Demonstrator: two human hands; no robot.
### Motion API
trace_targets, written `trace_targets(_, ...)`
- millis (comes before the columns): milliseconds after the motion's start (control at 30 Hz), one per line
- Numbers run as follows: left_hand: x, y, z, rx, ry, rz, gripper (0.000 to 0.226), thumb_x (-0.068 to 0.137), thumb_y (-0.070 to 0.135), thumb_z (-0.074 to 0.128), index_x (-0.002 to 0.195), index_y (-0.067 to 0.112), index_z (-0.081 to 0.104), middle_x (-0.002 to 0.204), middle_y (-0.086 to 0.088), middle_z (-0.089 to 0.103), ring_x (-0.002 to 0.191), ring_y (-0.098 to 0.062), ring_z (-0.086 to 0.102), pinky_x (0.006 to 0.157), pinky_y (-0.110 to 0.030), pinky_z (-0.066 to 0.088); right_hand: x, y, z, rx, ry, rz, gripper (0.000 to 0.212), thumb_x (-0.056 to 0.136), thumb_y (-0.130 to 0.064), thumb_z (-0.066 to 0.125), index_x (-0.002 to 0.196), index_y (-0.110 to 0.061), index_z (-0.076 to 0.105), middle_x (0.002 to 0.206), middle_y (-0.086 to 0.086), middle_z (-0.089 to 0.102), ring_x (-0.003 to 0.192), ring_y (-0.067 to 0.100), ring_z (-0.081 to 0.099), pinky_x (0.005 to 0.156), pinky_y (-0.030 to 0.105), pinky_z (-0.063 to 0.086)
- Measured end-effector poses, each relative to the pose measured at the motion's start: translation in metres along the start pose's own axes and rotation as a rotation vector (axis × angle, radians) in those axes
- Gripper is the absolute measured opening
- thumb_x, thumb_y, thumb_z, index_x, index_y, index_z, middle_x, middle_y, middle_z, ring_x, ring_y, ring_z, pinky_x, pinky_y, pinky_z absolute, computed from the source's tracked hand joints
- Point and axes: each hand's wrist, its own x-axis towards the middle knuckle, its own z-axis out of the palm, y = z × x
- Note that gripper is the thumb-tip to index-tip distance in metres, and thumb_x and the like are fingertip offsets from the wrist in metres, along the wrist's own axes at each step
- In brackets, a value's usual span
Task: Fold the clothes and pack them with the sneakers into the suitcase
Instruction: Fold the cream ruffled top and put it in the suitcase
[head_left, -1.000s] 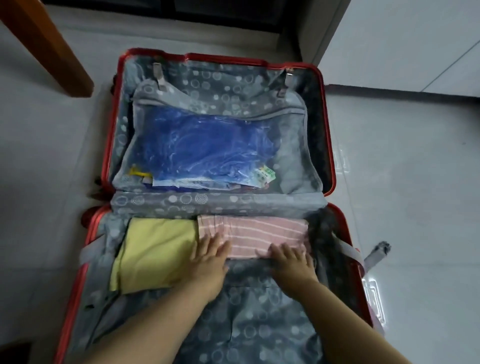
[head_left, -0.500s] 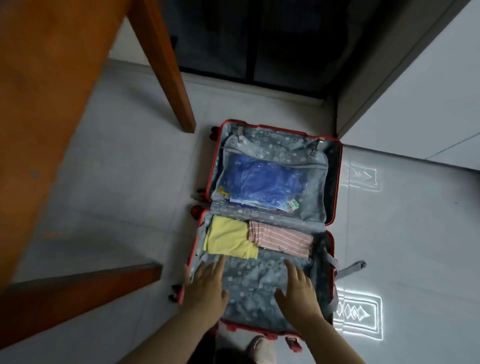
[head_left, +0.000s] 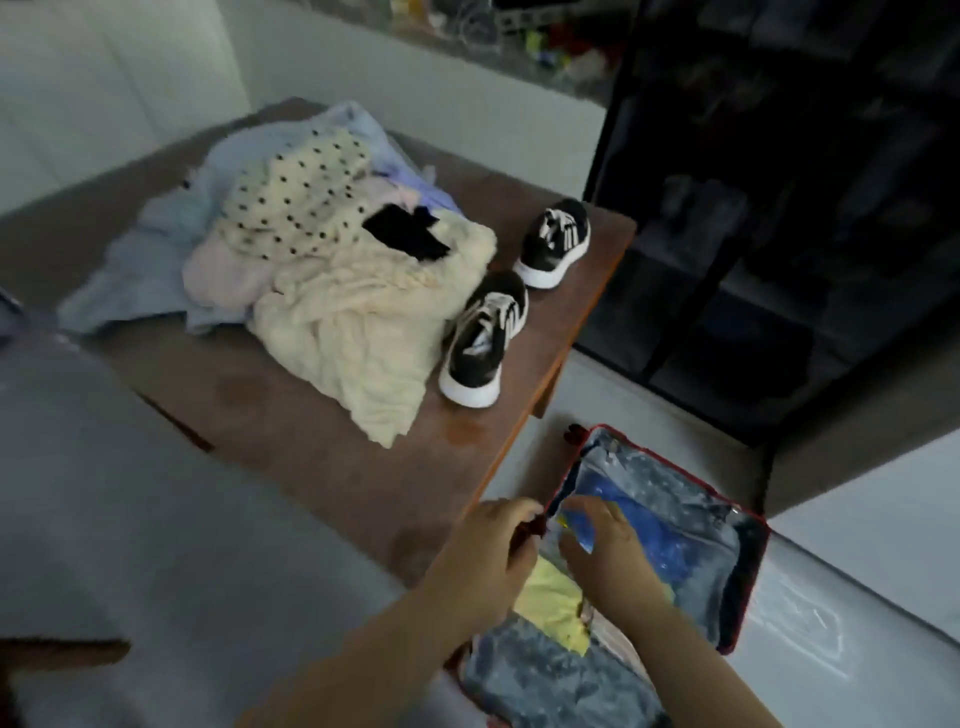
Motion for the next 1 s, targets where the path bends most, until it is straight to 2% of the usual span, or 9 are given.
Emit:
trace_targets(67, -0.012, -0.034, -0.051, -0.024, 0.043, -0.002, 0.035, 0.095, 0.028, 0.047, 0.129, 0.024, 0.047, 0.125, 0.006, 0.053, 0.115, -0.005, 0.048, 0.099, -0.020, 0.037, 0.011, -0.050, 0.022, 0.097, 0.039, -0.022, 0.027, 0.085, -0.009, 0.060, 0.104, -0.028, 0.055, 0.108, -0.004, 0.052, 0.093, 0.012, 0.052, 0.079, 0.016, 0.035)
trace_targets(133, -0.020, -0.072, -0.105, 0.010, 0.081, -0.005, 0.034, 0.093, 0.030, 0.049, 0.127, 0.024, 0.050, 0.121, 0.008, 0.056, 0.112, -0.003, 0.050, 0.097, -0.021, 0.039, 0.022, -0.095, 0.048, 0.188, 0.072, -0.019, 0.032, 0.084, -0.008, 0.060, 0.095, -0.036, 0.050, 0.107, -0.002, 0.054, 0.093, 0.015, 0.054, 0.083, 0.024, 0.042)
trace_targets(200, -0.025, -0.111, -0.159, 0.045, 0.119, -0.029, 0.034, 0.093, 0.030, 0.049, 0.126, 0.022, 0.050, 0.119, 0.009, 0.058, 0.111, -0.006, 0.052, 0.094, -0.020, 0.039, 0.034, -0.138, 0.072, 0.251, 0.100, -0.001, 0.032, 0.085, -0.006, 0.059, 0.094, -0.034, 0.048, 0.107, 0.000, 0.053, 0.099, 0.018, 0.052, 0.084, 0.028, 0.040)
trace_targets(433, -0.001, -0.184, -0.290, 0.029, 0.132, -0.094, 0.035, 0.094, 0.023, 0.049, 0.129, 0.023, 0.043, 0.115, 0.010, 0.051, 0.111, -0.009, 0.050, 0.095, -0.025, 0.040, 0.089, -0.239, 0.110, 0.311, 0.110, -0.040, 0.023, 0.088, -0.011, 0.057, 0.102, -0.028, 0.054, 0.115, -0.003, 0.053, 0.104, 0.011, 0.049, 0.083, 0.021, 0.036)
trace_targets(567, 0.051, -0.195, -0.323, 0.074, 0.115, -0.032, 0.045, 0.092, 0.025, 0.051, 0.134, 0.022, 0.036, 0.118, 0.006, 0.052, 0.104, -0.014, 0.055, 0.095, -0.037, 0.045, 0.141, -0.268, 0.097, 0.244, 0.152, -0.092, 0.021, 0.089, -0.014, 0.057, 0.107, -0.025, 0.056, 0.116, -0.007, 0.050, 0.105, 0.010, 0.048, 0.087, 0.020, 0.035)
trace_targets(667, 0.091, -0.200, -0.341, 0.126, 0.109, 0.012, 0.054, 0.091, 0.019, 0.053, 0.140, 0.017, 0.030, 0.125, -0.006, 0.054, 0.111, -0.021, 0.054, 0.097, -0.036, 0.042, 0.193, -0.278, 0.090, 0.178, 0.185, -0.104, 0.023, 0.089, -0.016, 0.057, 0.111, -0.020, 0.057, 0.121, -0.002, 0.051, 0.109, 0.013, 0.048, 0.087, 0.021, 0.035)
trace_targets(767, 0.120, -0.204, -0.360, 0.186, 0.126, 0.019, 0.060, 0.091, 0.022, 0.054, 0.143, 0.019, 0.025, 0.125, -0.006, 0.053, 0.115, -0.020, 0.050, 0.099, -0.031, 0.038, 0.247, -0.278, 0.087, 0.135, 0.222, -0.011, 0.034, 0.090, -0.020, 0.056, 0.124, -0.014, 0.051, 0.130, 0.007, 0.051, 0.117, 0.026, 0.049, 0.090, 0.030, 0.041)
trace_targets(900, 0.162, -0.215, -0.388, 0.276, 0.103, 0.059, 0.063, 0.091, 0.022, 0.053, 0.145, 0.021, 0.022, 0.130, -0.008, 0.051, 0.119, -0.023, 0.047, 0.101, -0.036, 0.037, 0.312, -0.281, 0.081, 0.112, 0.266, 0.157, 0.051, 0.091, -0.020, 0.050, 0.139, -0.010, 0.035, 0.136, 0.015, 0.047, 0.121, 0.035, 0.045, 0.097, 0.039, 0.040)
trace_targets(1000, 0.192, -0.215, -0.399, 0.359, 0.052, 0.119, 0.065, 0.091, 0.022, 0.052, 0.146, 0.026, 0.019, 0.131, -0.009, 0.050, 0.117, -0.025, 0.046, 0.100, -0.036, 0.037, 0.344, -0.281, 0.077, 0.001, 0.209, 0.220, 0.062, 0.086, -0.031, 0.057, 0.142, -0.021, 0.032, 0.130, 0.009, 0.053, 0.116, 0.034, 0.051, 0.094, 0.039, 0.044)
